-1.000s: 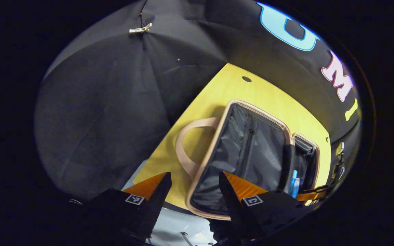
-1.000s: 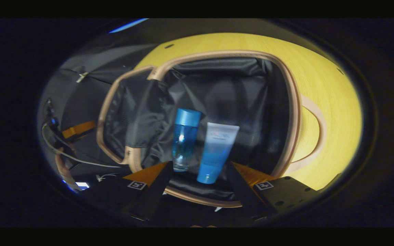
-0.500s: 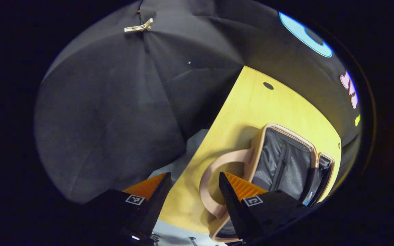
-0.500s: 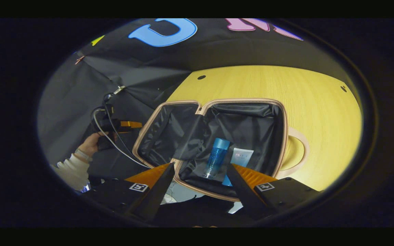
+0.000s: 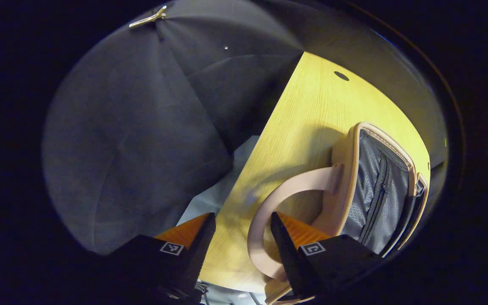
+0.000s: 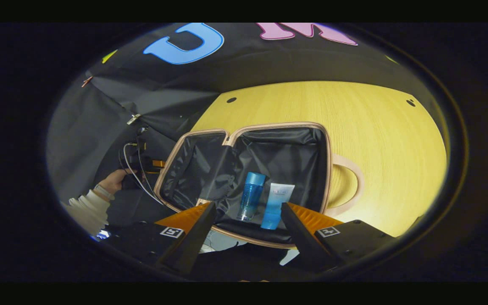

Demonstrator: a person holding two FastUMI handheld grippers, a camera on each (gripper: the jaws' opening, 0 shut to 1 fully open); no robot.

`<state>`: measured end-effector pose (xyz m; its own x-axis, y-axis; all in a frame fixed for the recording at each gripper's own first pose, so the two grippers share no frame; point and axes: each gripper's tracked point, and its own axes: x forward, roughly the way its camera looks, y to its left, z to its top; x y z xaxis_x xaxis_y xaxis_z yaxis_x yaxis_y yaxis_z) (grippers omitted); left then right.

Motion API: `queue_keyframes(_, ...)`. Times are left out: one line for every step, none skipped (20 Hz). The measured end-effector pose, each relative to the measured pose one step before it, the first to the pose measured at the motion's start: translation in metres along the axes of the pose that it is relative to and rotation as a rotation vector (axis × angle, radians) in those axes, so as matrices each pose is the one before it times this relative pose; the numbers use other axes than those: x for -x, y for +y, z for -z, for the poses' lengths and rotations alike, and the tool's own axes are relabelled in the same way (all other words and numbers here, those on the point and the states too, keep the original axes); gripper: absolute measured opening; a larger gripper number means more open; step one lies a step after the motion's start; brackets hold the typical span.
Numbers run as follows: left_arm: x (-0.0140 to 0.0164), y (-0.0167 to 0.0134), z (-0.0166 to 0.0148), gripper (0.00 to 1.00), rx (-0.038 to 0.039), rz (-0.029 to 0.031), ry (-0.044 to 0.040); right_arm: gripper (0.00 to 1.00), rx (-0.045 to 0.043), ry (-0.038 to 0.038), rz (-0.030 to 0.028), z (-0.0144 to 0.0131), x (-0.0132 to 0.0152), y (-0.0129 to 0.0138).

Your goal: First open the suitcase, pack the skin care products into it, and then close the suitcase.

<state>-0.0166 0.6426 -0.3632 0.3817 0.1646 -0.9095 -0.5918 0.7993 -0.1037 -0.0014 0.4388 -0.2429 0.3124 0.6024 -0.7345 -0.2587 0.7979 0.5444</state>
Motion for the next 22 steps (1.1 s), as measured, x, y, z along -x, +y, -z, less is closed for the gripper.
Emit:
queue_keyframes(-0.00034,-0.00161,0.00372,0.82,-0.01089,0.00457,0.00928,0.97,0.00201,0.00074,-0.00208,-0.00022,0.00031,0.00060)
queue_keyframes(-0.00396,-0.00408,0.00352,0.80,-0.01581,-0.00552,0.01551,0.97,-0.00044,-0.00089,-0.00253,-0.00058,-0.00018,0.00036)
queue_keyframes(0.00202,-0.00815,-0.00547,0.59,-0.02599,0.01445,-0.01464,0.97,-0.00153,-0.00042,-0.00286,-0.00042,-0.00020,0.00040)
queue_keyframes(-0.00131,-0.00032,-0.00173,0.39,-0.02838,-0.01701,-0.00814,0.97,-0.00139,-0.00216,-0.00326,-0.00092,0.00028,0.00008)
queue_keyframes(-0.00273,0.00092,0.00406,0.18,-0.02521,-0.01734,0.01264,0.97,0.00151,-0.00146,-0.00391,0.00059,0.00107,0.00093)
queue_keyframes(0.00367,0.00080,-0.00202,0.17,-0.00106,-0.00899,-0.00701,0.97,0.00289,-0.00047,-0.00067,0.00017,0.00146,-0.00051)
queue_keyframes(0.00285,-0.00302,-0.00475,0.15,0.00755,0.00658,-0.02043,0.97,0.00559,-0.00281,-0.00023,-0.00006,0.00012,0.00041)
queue_keyframes(0.00629,-0.00069,-0.00418,0.14,0.00482,0.01223,-0.02782,0.97,0.00567,-0.00573,0.00198,-0.00046,0.00134,-0.00095)
queue_keyframes(0.00698,-0.00115,-0.00372,0.13,-0.00196,0.01294,-0.02092,0.97,0.00573,-0.00634,0.00334,0.00036,0.00145,-0.00125)
queue_keyframes(0.00960,-0.00051,-0.00316,0.13,-0.01126,0.00374,-0.01695,0.97,0.00328,-0.00934,0.00254,-0.00059,0.00212,-0.00262)
queue_keyframes(0.01007,0.00049,-0.00475,0.12,-0.01733,-0.00602,-0.01853,0.97,0.00419,-0.00764,0.00252,-0.00098,0.00075,-0.00136)
queue_keyframes(0.01117,-0.00326,-0.00724,0.12,-0.01663,-0.00152,-0.02281,0.97,0.00244,-0.00797,0.00177,-0.00086,0.00193,-0.00245)
queue_keyframes(0.01294,-0.00383,-0.00844,0.12,-0.01246,0.00460,-0.02607,0.97,0.00213,-0.00863,-0.00110,-0.00093,0.00162,-0.00153)
queue_keyframes(0.01537,-0.00473,-0.00912,0.11,-0.00364,0.00641,-0.02731,0.97,0.00088,-0.01009,-0.00254,-0.00140,0.00249,-0.00190)
queue_keyframes(0.01550,-0.00605,-0.00919,0.11,0.00112,0.01163,-0.02839,0.97,0.00237,-0.00765,-0.00395,-0.00103,0.00313,-0.00175)
queue_keyframes(0.01801,-0.00631,-0.00971,0.11,0.00118,0.01349,-0.03318,0.97,0.00386,-0.00426,-0.00531,-0.00100,0.00274,-0.00208)
queue_keyframes(0.01881,-0.00688,-0.01115,0.11,0.00299,0.01243,-0.03527,0.97,0.00748,-0.00271,-0.00596,-0.00073,0.00252,-0.00175)
queue_keyframes(0.01850,-0.00936,-0.01080,0.10,-0.00199,0.01563,-0.03601,0.97,0.01071,-0.00367,-0.00866,-0.00176,0.00297,-0.00287)
queue_keyframes(0.01775,-0.01050,-0.00940,0.10,-0.00466,0.01190,-0.03187,0.97,0.01181,-0.00407,-0.00750,-0.00226,0.00213,-0.00226)
queue_keyframes(0.01605,-0.01361,-0.00806,0.10,-0.00986,0.01487,-0.02515,0.97,0.00697,-0.00849,-0.00745,-0.00308,0.00477,-0.00470)
queue_keyframes(0.01412,-0.01370,-0.00883,0.09,-0.01767,0.00786,-0.02725,0.97,0.00049,-0.01480,-0.01480,-0.00525,0.00572,-0.00200)
queue_keyframes(0.01149,-0.01092,-0.00732,0.09,-0.01519,0.00479,-0.01961,0.97,-0.00284,-0.01544,-0.01634,-0.00634,0.00783,-0.00167)
